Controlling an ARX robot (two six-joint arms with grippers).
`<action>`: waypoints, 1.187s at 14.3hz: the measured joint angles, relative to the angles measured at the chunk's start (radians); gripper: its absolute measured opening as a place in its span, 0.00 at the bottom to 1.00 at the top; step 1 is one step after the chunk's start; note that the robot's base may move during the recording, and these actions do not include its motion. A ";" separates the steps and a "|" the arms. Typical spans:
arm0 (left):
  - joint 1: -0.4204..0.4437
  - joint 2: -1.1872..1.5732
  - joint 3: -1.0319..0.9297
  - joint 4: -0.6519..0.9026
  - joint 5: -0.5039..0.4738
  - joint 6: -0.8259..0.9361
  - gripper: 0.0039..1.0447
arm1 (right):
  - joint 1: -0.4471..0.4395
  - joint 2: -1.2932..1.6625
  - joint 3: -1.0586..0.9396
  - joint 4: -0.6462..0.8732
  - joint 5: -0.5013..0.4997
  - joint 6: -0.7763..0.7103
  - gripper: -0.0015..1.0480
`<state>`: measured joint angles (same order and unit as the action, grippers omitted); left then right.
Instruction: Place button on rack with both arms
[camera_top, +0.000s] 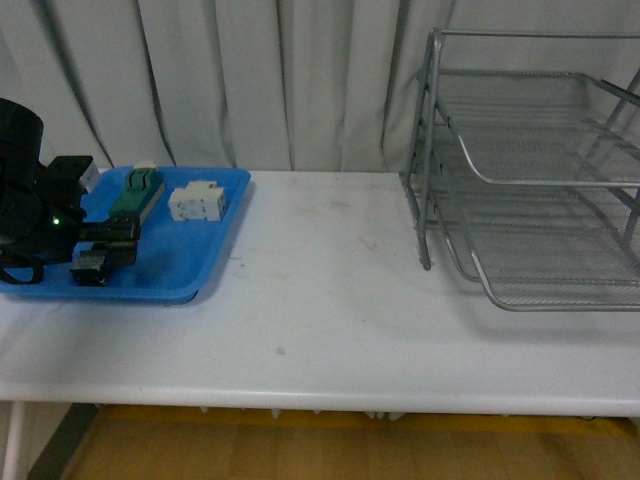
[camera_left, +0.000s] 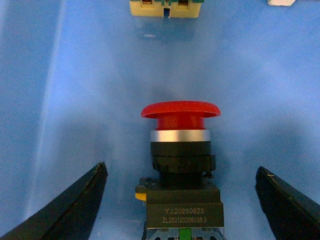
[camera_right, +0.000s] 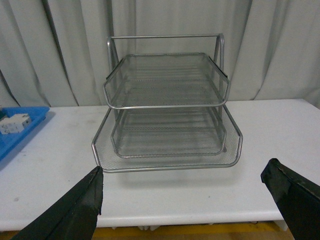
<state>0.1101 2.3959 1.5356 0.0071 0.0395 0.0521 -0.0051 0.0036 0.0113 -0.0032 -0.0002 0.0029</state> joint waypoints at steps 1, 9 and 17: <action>-0.002 0.003 0.006 -0.014 -0.003 -0.003 0.80 | 0.000 0.000 0.000 0.000 0.000 0.000 0.94; -0.045 -0.257 -0.239 0.069 0.080 0.019 0.35 | 0.000 0.000 0.000 0.000 0.000 0.000 0.94; -0.066 -1.033 -0.690 0.163 0.103 0.087 0.35 | 0.000 0.000 0.000 0.000 0.000 0.000 0.94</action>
<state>0.0437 1.3632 0.8452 0.1696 0.1429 0.1394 -0.0048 0.0032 0.0113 -0.0036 -0.0002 0.0029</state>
